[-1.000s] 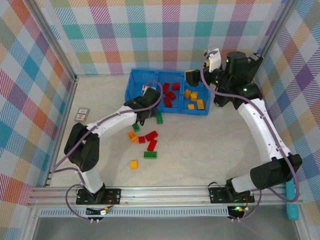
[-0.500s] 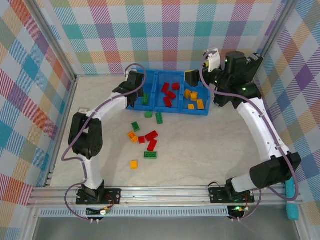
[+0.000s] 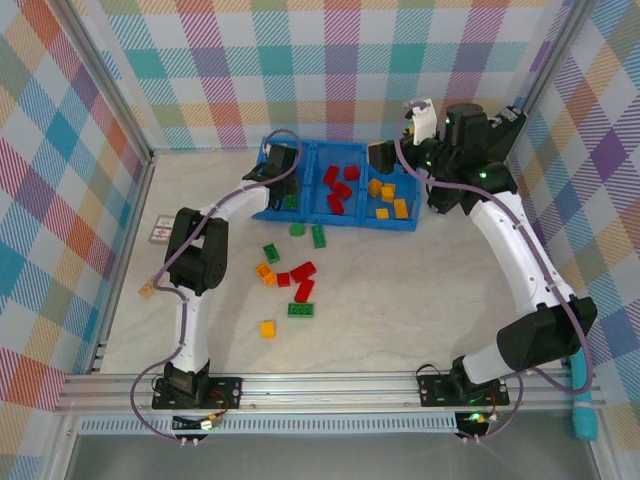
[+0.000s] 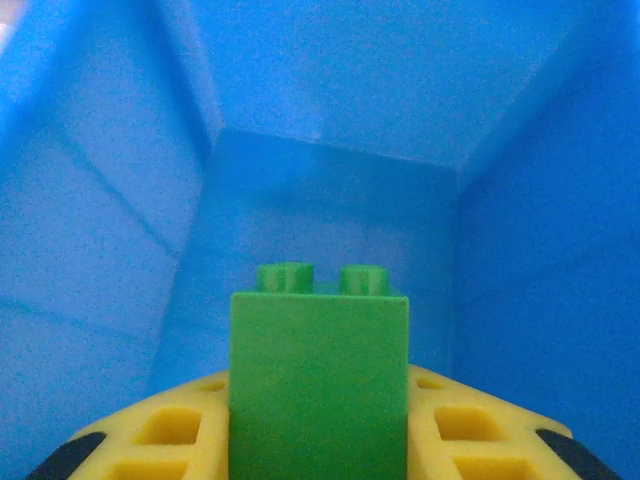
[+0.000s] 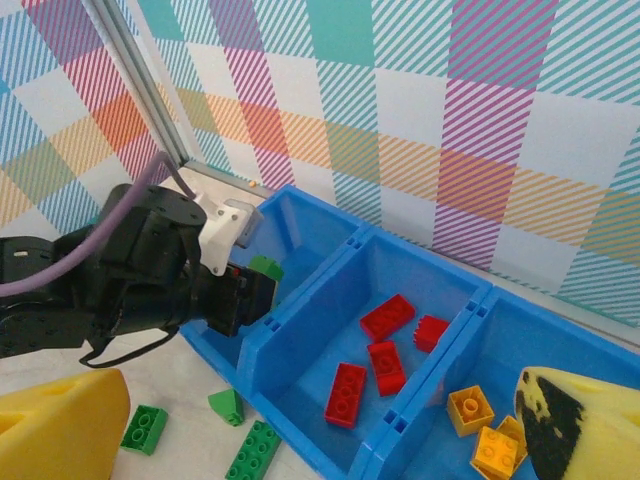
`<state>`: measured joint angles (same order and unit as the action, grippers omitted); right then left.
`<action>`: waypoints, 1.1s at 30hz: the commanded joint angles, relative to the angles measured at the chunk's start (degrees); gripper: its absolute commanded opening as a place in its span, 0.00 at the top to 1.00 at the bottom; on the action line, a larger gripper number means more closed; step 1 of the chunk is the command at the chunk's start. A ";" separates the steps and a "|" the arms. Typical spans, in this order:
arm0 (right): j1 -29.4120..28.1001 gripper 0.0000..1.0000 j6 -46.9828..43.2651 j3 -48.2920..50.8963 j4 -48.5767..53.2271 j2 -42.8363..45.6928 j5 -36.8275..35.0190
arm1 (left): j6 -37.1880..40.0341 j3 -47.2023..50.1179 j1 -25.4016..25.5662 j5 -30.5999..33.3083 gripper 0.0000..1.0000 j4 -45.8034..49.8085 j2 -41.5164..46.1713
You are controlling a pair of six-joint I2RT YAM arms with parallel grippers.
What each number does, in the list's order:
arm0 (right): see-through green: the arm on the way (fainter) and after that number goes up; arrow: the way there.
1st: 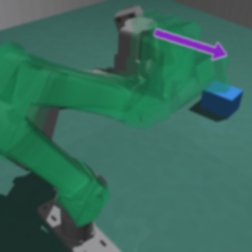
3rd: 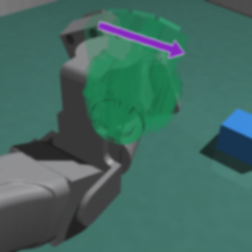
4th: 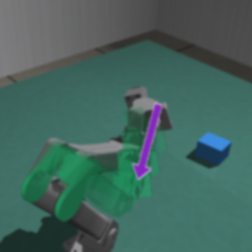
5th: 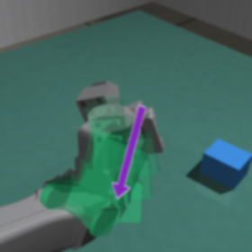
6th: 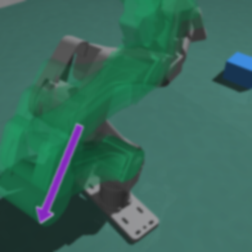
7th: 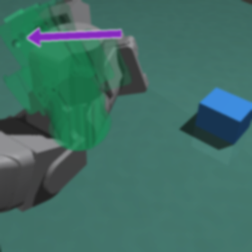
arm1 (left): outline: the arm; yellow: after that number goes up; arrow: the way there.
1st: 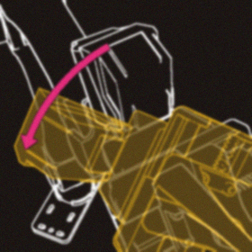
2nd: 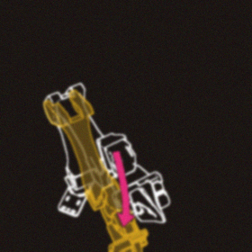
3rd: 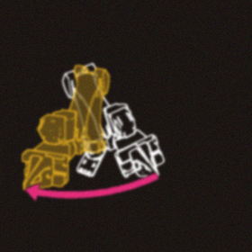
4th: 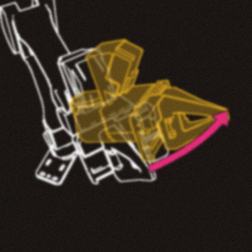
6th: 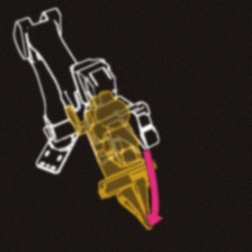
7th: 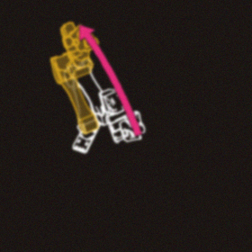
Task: Sort the legos into containers by color
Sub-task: Place the lego in the container.
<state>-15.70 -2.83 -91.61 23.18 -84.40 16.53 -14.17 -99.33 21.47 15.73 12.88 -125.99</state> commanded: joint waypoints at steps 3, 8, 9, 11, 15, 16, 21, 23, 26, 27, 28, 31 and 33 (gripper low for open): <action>0.25 0.01 -1.54 -1.27 -0.85 0.03 -0.62 | -3.63 -1.29 -0.86 -1.97 0.68 -0.64 -2.21; 0.24 0.01 -1.61 -1.14 -0.89 0.29 -0.59 | -3.34 0.35 -0.80 -2.10 0.59 -0.36 -0.47; 0.24 0.01 -1.56 -1.05 -0.94 0.29 -0.46 | -3.06 0.77 -0.82 -2.06 0.58 -0.36 0.29; 0.24 0.01 -1.43 -1.03 -1.11 0.43 -0.12 | -2.67 1.69 -0.82 -2.39 0.54 -0.34 2.33; 0.28 0.01 -1.08 -0.83 -1.20 0.89 0.65 | -1.49 2.67 -0.66 -3.12 0.49 1.78 6.86; 0.28 0.01 -1.12 -0.64 -1.21 1.12 0.69 | -1.14 3.45 -0.44 -2.91 0.49 2.41 8.64; 0.25 0.01 -0.96 0.35 -1.99 2.57 0.95 | 1.40 10.85 2.08 -1.84 0.48 4.68 19.58; 0.24 0.01 -0.67 0.53 -2.19 2.66 1.17 | 2.05 13.80 3.55 -2.02 0.48 6.55 23.43; 0.24 0.01 -0.60 0.73 -2.46 2.88 1.91 | 4.16 17.27 6.65 -1.43 0.44 11.06 27.60; 0.25 0.01 -0.64 0.76 -2.48 3.00 2.09 | 5.07 18.17 7.97 -0.66 0.42 12.85 28.40; 0.29 0.01 -0.66 0.79 -2.44 3.02 2.18 | 5.65 19.13 9.21 0.13 0.41 14.31 29.09; 0.24 0.01 -0.35 0.54 -2.43 2.76 2.44 | 6.09 22.25 11.90 0.90 0.37 15.26 30.39; 0.24 0.01 -0.02 0.36 -2.45 2.51 3.01 | 6.09 23.81 12.91 0.79 0.35 14.96 30.48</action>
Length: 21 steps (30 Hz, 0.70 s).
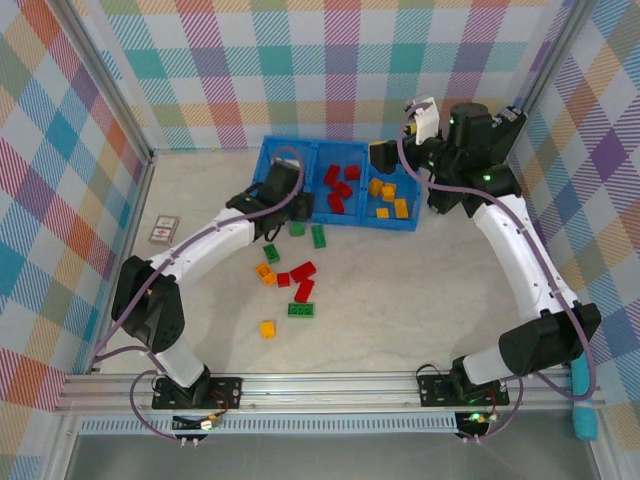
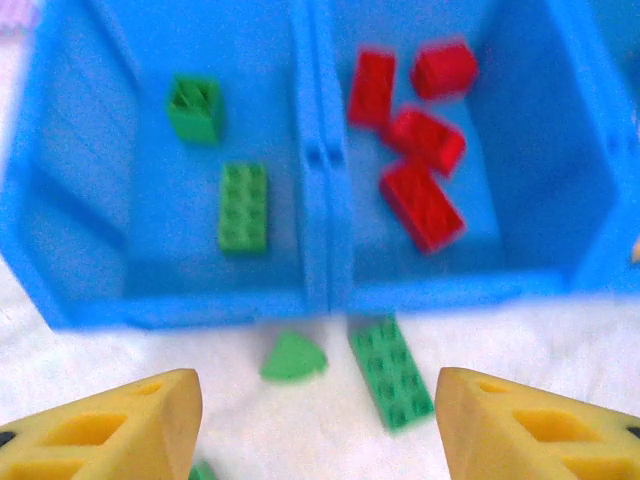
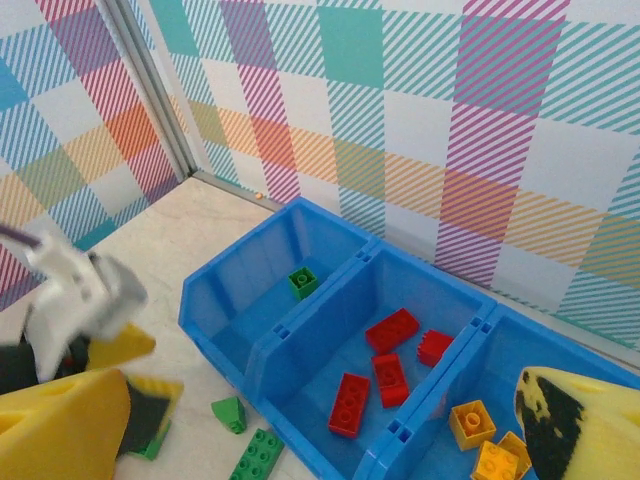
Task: Sort the legos into containers by color
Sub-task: Place the lego in the container, then pick up the lego from the center of the table.
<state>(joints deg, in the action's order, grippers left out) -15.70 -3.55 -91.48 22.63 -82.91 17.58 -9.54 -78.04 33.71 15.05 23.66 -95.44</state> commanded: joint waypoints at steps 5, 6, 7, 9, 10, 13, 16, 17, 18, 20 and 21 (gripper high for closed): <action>0.29 0.01 1.02 -0.23 -1.93 0.23 2.63 | 2.37 3.53 1.18 0.69 0.31 2.13 -2.30; 0.25 0.01 1.00 -0.24 -1.96 0.13 2.59 | 2.68 3.40 1.18 0.42 0.30 1.83 -3.07; 0.32 0.01 0.98 -0.27 -1.95 0.04 2.54 | 3.80 3.41 1.18 -0.69 0.30 1.19 -3.70; 0.24 0.01 0.85 -0.28 -1.93 0.03 2.38 | 4.09 3.37 1.18 -0.71 0.29 -0.22 -5.03; 0.24 0.01 0.75 -0.30 -1.79 -0.05 2.28 | 4.09 3.23 1.18 -0.22 0.29 -0.83 -5.93; 0.26 0.01 0.53 -0.41 -1.71 -0.14 1.86 | 4.09 1.88 1.09 1.72 0.28 -0.99 -8.97; 0.26 0.01 0.07 -0.48 -1.53 -0.39 1.25 | 3.69 0.39 0.87 3.14 0.27 -0.39 -11.97; 0.25 0.01 -0.09 -0.48 -1.56 -0.49 1.00 | 3.49 0.06 0.70 3.69 0.27 -0.36 -12.63; 0.31 0.01 -0.29 -0.52 -1.54 -0.71 0.65 | 3.18 -0.16 0.37 3.95 0.26 -0.52 -13.45; 0.24 0.01 -0.53 -0.72 -1.50 -1.08 -0.03 | 2.74 -0.22 -0.36 4.01 0.26 -1.19 -14.31; 0.24 0.01 -0.57 -0.84 -1.28 -1.32 -0.17 | 2.66 -0.18 -0.72 4.02 0.26 -1.55 -14.75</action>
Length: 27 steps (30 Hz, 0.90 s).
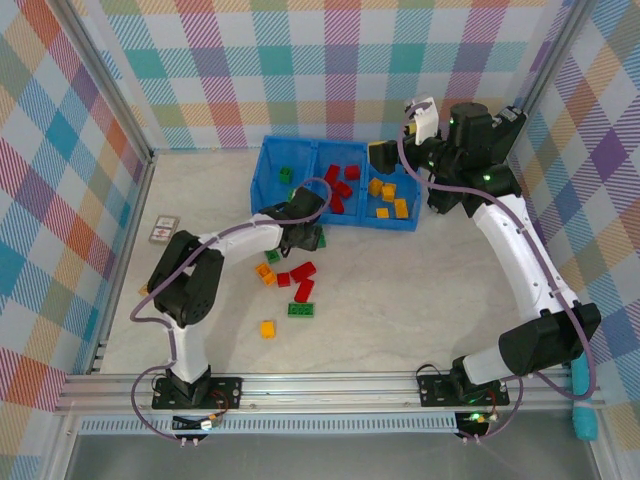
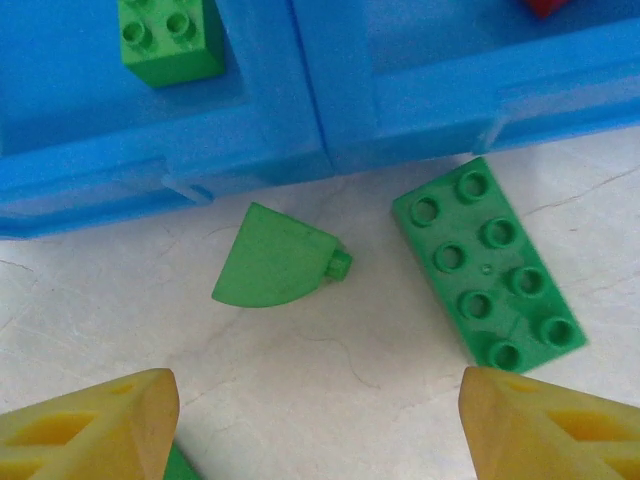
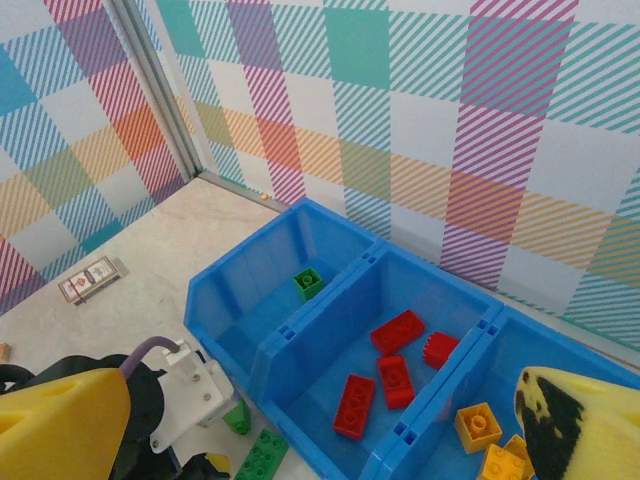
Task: Sort the legos into containers by color
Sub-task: Pick up the lego from the center of the table.
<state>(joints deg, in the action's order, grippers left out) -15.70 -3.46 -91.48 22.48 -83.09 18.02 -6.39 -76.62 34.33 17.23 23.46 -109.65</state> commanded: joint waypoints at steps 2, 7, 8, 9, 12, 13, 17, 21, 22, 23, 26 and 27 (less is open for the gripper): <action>0.28 0.01 -0.75 -1.26 -0.96 -1.67 -0.62 | -0.46 -1.58 -2.01 1.62 0.26 -2.32 -1.20; 0.26 0.01 -0.58 -2.36 -0.08 -2.93 -0.53 | -0.12 -1.95 -3.54 0.16 0.26 -4.04 -2.90; 0.24 0.01 -0.50 -2.63 0.09 -3.16 -0.44 | 0.10 -2.12 -3.80 -0.57 0.26 -4.53 -3.24; 0.26 0.01 -0.49 -2.88 0.19 -3.39 -0.38 | 0.23 -2.38 -3.98 -1.23 0.26 -4.80 -3.67; 0.26 0.01 -0.40 -3.34 0.43 -4.22 -0.31 | 0.64 -3.61 -4.14 -2.65 0.26 -5.10 -5.16; 0.24 0.01 -0.49 -3.44 0.42 -4.32 -0.35 | 0.76 -3.93 -4.18 -3.05 0.26 -5.18 -5.63; 0.28 0.01 -0.64 -3.65 0.68 -4.53 -0.83 | 0.77 -5.18 -4.27 -3.97 0.26 -5.25 -7.48; 0.29 0.01 -0.84 -3.63 0.81 -4.53 -1.49 | 0.61 -5.75 -4.51 -4.21 0.28 -5.45 -8.56; 0.24 0.01 -0.92 -3.62 0.81 -4.47 -1.54 | 0.53 -5.75 -4.61 -4.16 0.30 -5.45 -8.66; 0.24 0.01 -1.04 -3.62 0.82 -4.46 -1.63 | 0.34 -5.73 -4.71 -4.29 0.32 -5.45 -8.78; 0.31 0.01 -1.13 -3.57 0.68 -4.31 -1.93 | -0.18 -5.32 -5.06 -4.57 0.40 -5.80 -8.95; 0.28 0.01 -1.11 -3.44 0.72 -4.23 -1.94 | -0.41 -5.24 -5.15 -4.58 0.43 -5.91 -9.00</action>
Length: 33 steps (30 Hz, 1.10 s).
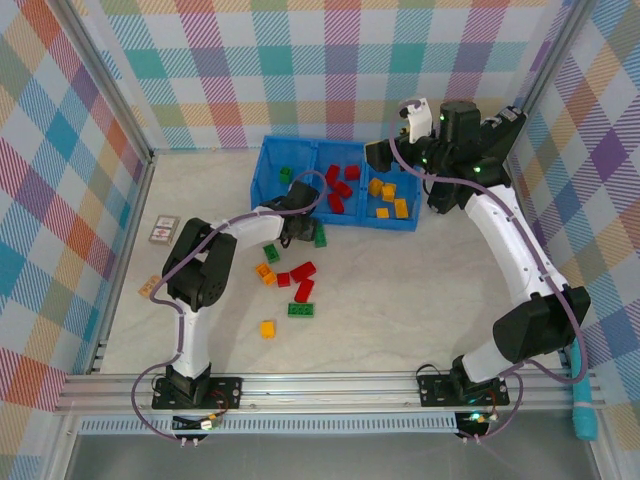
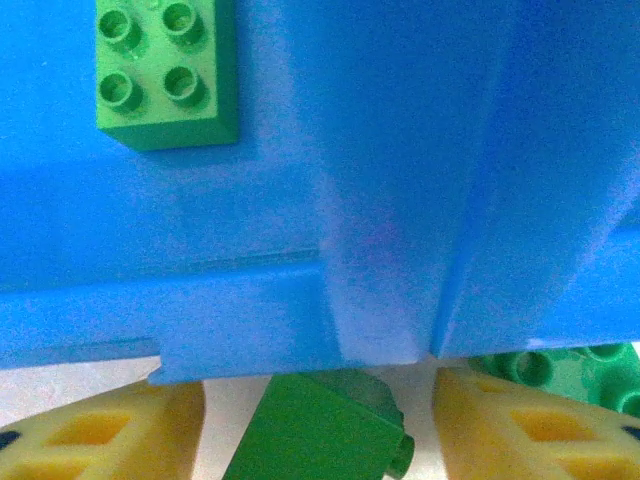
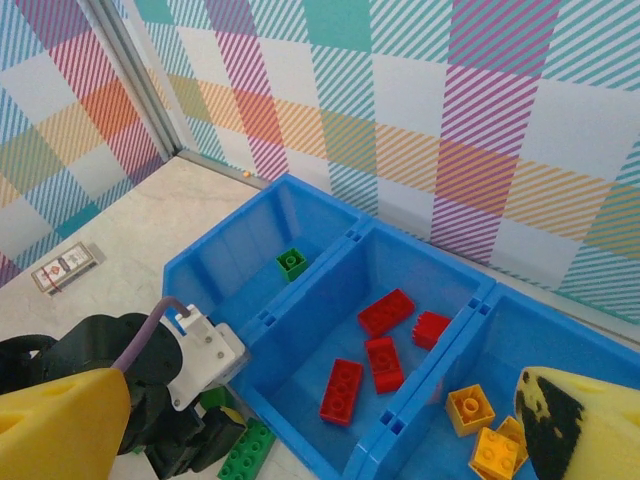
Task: Sort the legos into containers by color
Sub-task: Pick up the lego from the center of the table, then place the lego in the container.
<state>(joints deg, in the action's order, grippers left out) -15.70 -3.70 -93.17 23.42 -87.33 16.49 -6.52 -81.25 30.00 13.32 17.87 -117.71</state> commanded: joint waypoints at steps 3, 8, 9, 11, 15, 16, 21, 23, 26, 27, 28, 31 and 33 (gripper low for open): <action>0.24 0.01 -0.87 -1.67 -0.30 0.29 -0.49 | -0.59 -0.46 -0.91 -0.84 0.49 -0.03 -1.09; 0.26 0.01 -0.71 -1.41 -0.48 0.47 -0.33 | -0.94 0.37 -0.99 -0.56 0.56 0.76 -0.42; 0.25 0.01 -0.67 -1.36 -0.52 0.56 -0.24 | -1.03 0.86 -0.99 -0.58 0.58 0.93 0.06; 0.25 0.01 -0.69 -1.24 -0.70 0.66 -0.15 | -1.42 2.04 -0.98 -0.48 0.60 1.44 1.42; 0.28 0.01 -0.57 -0.71 -1.28 1.14 -0.07 | -2.32 5.52 -0.93 0.45 0.64 2.82 6.50; 0.29 0.01 -0.56 -0.63 -1.35 1.28 -0.01 | -2.50 6.31 -0.96 0.63 0.64 3.07 7.94; 0.26 0.01 -0.25 -0.35 -1.62 1.64 0.29 | -2.15 6.69 -0.91 1.82 0.65 5.20 15.36; 0.29 0.01 -0.06 -0.27 -1.71 1.72 0.55 | -1.39 5.40 -0.91 2.67 0.65 5.34 17.19; 0.24 0.01 0.10 -0.26 -1.71 1.72 0.82 | 0.57 2.15 -0.99 4.52 0.65 4.59 18.01; 0.24 0.01 0.10 -0.26 -1.71 1.84 0.83 | 1.32 0.90 -1.13 5.21 0.64 3.96 17.76; 0.29 0.01 0.06 -0.26 -1.70 1.81 0.82 | 1.87 -0.13 -1.16 5.58 0.64 3.34 17.29; 0.24 0.01 0.01 -0.31 -1.67 1.82 0.69 | 3.40 -4.04 -2.34 6.64 0.64 1.58 14.48; 0.24 0.01 0.01 -0.26 -1.69 1.75 0.62 | 3.37 -6.97 -3.71 6.93 0.64 0.38 11.63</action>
<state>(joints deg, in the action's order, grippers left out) -15.70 -3.79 -93.17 23.14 -87.29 16.12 -4.93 -84.97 28.40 18.06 20.49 -102.67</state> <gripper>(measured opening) 0.987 0.356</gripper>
